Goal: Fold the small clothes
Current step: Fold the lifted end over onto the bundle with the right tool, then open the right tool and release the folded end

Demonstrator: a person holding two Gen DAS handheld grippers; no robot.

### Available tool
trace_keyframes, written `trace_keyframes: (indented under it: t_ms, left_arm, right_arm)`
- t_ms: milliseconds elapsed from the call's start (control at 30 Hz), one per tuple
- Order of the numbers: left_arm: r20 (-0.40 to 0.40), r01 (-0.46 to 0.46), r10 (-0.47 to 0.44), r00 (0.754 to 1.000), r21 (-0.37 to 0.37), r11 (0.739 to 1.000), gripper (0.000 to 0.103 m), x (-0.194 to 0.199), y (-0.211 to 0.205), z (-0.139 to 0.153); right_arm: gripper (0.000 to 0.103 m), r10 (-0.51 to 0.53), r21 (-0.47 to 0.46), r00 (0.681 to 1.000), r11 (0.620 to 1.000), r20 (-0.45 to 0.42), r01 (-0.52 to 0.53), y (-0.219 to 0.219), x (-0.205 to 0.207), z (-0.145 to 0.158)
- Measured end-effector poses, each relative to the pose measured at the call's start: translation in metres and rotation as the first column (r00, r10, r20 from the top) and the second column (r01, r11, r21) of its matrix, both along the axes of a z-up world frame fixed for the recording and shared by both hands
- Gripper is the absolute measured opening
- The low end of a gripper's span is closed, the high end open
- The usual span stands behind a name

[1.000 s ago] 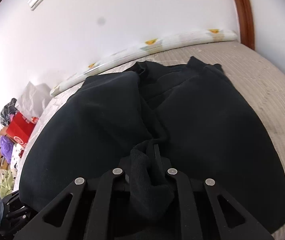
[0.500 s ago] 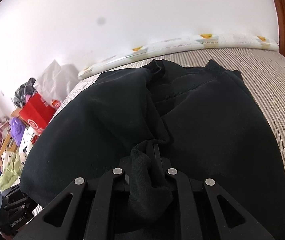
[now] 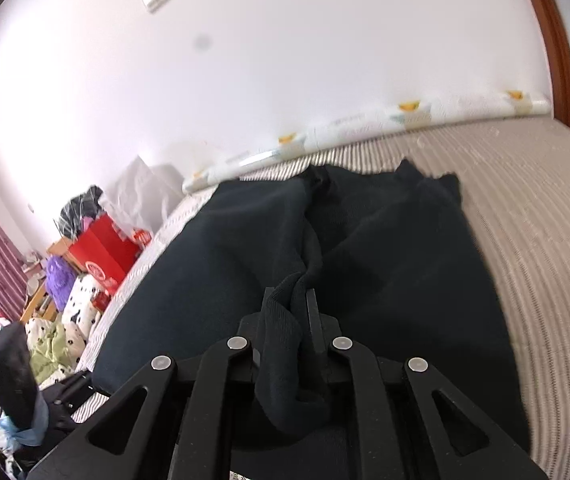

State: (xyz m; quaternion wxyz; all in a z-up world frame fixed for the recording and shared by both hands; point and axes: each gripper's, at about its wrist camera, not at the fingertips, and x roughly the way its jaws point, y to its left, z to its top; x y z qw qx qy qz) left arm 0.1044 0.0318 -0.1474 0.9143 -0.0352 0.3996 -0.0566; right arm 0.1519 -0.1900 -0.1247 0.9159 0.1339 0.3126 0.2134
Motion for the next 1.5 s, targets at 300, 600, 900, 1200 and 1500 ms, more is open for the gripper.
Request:
trace_keyframes:
  t_ms: [300, 600, 900, 1200, 1500]
  left_arm:
    - [-0.064, 0.026, -0.028, 0.998, -0.040, 0.999, 0.067, 0.009, -0.005, 0.001]
    - [-0.048, 0.076, -0.075, 0.996, 0.014, 0.997, 0.065, 0.008, -0.020, 0.003]
    - [-0.008, 0.149, -0.149, 0.989, -0.057, 0.987, 0.065, -0.032, -0.001, 0.020]
    - [0.121, 0.123, -0.113, 0.986, -0.075, 0.990, 0.066, -0.046, 0.000, 0.055]
    - [0.027, 0.053, -0.052, 0.998, -0.030, 0.998, 0.068, 0.007, -0.006, 0.035]
  right_arm:
    - [0.008, -0.144, 0.032, 0.984, 0.989, 0.101, 0.142, -0.081, -0.033, 0.018]
    - [0.010, -0.208, -0.082, 0.978, 0.975, 0.003, 0.208, -0.096, -0.039, -0.023]
    - [0.021, -0.229, -0.172, 0.969, 0.955, 0.092, 0.242, -0.106, -0.056, 0.002]
    - [0.021, -0.138, -0.236, 0.990, 0.962, 0.023, 0.140, -0.085, -0.008, 0.004]
    - [0.003, -0.136, -0.114, 0.991, 0.984, 0.006, 0.136, -0.101, 0.006, -0.012]
